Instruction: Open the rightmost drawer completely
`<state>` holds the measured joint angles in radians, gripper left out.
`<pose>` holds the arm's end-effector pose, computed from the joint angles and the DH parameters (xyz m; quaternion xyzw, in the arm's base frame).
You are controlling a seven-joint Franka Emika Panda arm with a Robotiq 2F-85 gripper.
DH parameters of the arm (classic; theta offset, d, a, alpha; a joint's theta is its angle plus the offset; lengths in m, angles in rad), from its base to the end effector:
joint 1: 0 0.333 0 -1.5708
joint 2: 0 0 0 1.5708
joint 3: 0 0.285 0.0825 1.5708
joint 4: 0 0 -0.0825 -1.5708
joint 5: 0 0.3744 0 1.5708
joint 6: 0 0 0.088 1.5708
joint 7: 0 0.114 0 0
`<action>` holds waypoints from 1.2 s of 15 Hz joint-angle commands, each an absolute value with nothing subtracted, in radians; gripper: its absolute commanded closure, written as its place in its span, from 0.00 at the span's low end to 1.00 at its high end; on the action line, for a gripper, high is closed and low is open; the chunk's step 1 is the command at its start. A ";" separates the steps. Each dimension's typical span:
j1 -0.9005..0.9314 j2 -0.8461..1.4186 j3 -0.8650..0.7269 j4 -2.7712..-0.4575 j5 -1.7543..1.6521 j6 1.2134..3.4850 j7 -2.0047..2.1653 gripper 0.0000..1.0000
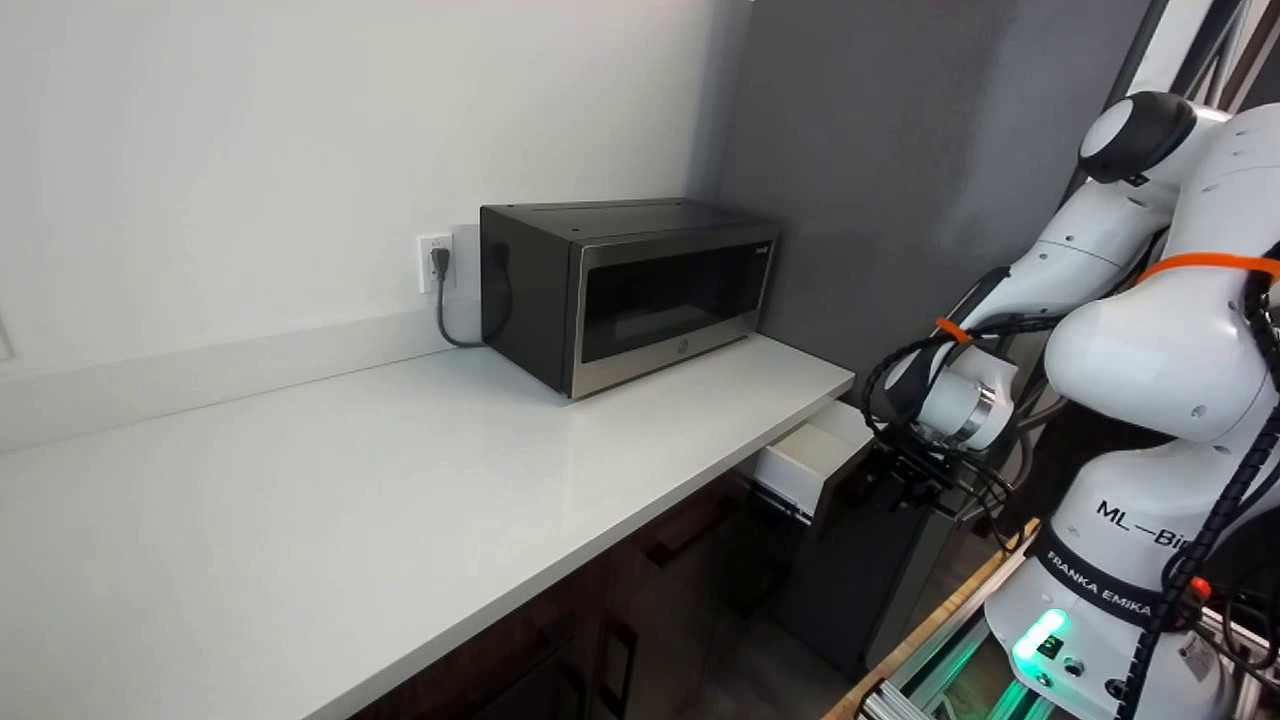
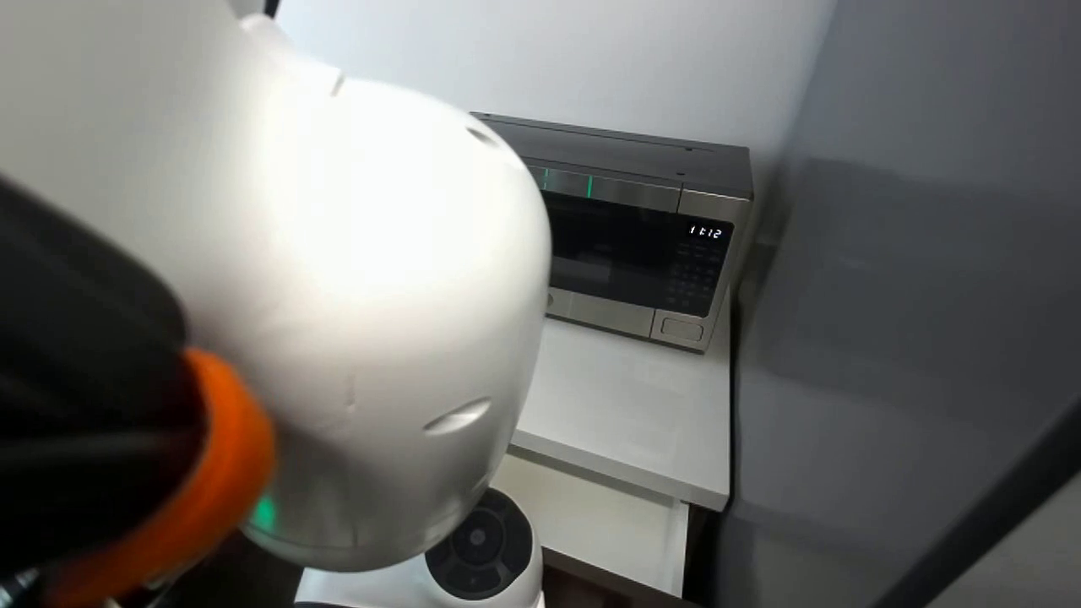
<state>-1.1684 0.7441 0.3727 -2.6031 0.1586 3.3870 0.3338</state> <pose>0.2768 -0.2401 0.0116 -0.7644 0.6351 -0.0559 0.0959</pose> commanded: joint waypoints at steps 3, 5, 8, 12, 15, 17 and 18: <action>-1.097 0.771 0.213 -2.577 0.193 3.362 0.342 0.72; -1.099 0.765 0.217 -2.575 0.194 3.355 0.346 0.72; -1.093 0.761 0.213 -2.576 0.195 3.352 0.346 0.72; -1.086 0.762 0.209 -2.579 0.196 3.356 0.346 0.21; -1.082 0.756 0.204 -2.579 0.198 3.347 0.350 0.16; -1.066 0.748 0.184 -2.586 0.202 3.339 0.354 0.01; -1.063 0.746 0.184 -2.582 0.204 3.331 0.357 0.00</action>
